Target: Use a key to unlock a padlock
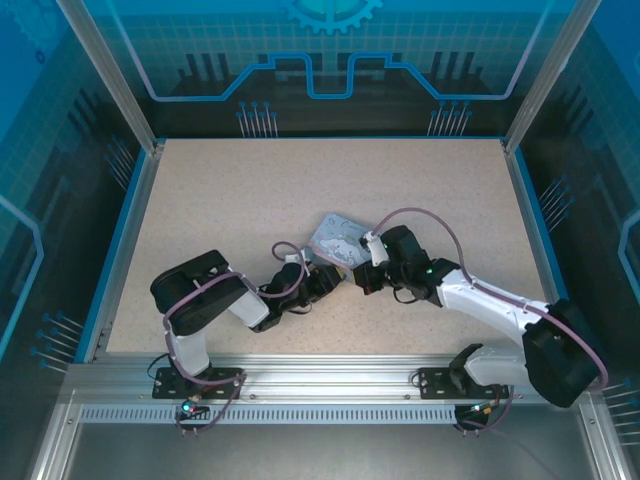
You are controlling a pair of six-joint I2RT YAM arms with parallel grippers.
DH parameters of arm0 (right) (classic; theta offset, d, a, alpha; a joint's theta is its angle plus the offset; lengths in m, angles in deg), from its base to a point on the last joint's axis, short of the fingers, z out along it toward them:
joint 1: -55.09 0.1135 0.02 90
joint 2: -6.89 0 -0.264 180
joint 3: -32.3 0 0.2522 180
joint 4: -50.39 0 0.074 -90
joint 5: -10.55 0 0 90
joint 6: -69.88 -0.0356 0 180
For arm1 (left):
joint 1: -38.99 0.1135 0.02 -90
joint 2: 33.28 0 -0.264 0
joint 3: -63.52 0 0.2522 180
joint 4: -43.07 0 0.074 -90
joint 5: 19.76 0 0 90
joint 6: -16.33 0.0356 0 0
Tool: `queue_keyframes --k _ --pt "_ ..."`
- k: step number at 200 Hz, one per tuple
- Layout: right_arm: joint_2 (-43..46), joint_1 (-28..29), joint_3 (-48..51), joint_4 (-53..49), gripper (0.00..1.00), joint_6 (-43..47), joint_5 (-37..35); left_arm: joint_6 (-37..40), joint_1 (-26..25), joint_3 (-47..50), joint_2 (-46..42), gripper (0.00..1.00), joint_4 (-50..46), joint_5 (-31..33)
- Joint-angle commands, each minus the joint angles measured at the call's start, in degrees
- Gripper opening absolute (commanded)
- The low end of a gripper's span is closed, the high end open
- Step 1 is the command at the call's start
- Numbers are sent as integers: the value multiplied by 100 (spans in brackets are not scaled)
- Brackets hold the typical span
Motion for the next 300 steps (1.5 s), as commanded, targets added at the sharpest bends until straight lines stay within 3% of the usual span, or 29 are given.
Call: queue_keyframes --k 1,44,93,153,212,267,300 --pt "-246 -168 -456 -142 0 -304 118 37 43 6 193 33 165 57" --pt "-732 -642 -673 -223 0 -551 364 161 51 -12 252 44 273 108" --pt "-1154 -707 -873 -705 0 -766 24 222 52 -92 518 51 383 77" --pt "-1500 -704 -1038 -982 0 -1006 -99 1436 8 -179 509 59 193 421" --pt "-1630 -646 -1130 -1231 0 -1119 -132 1747 -45 -132 757 63 264 815" --pt "-1623 -625 -1131 -1214 0 -1136 -101 935 -80 -185 1290 58 1836 373" --pt "-1604 -611 -1105 -1173 0 -1163 -87 793 -184 -265 1072 59 1855 354"
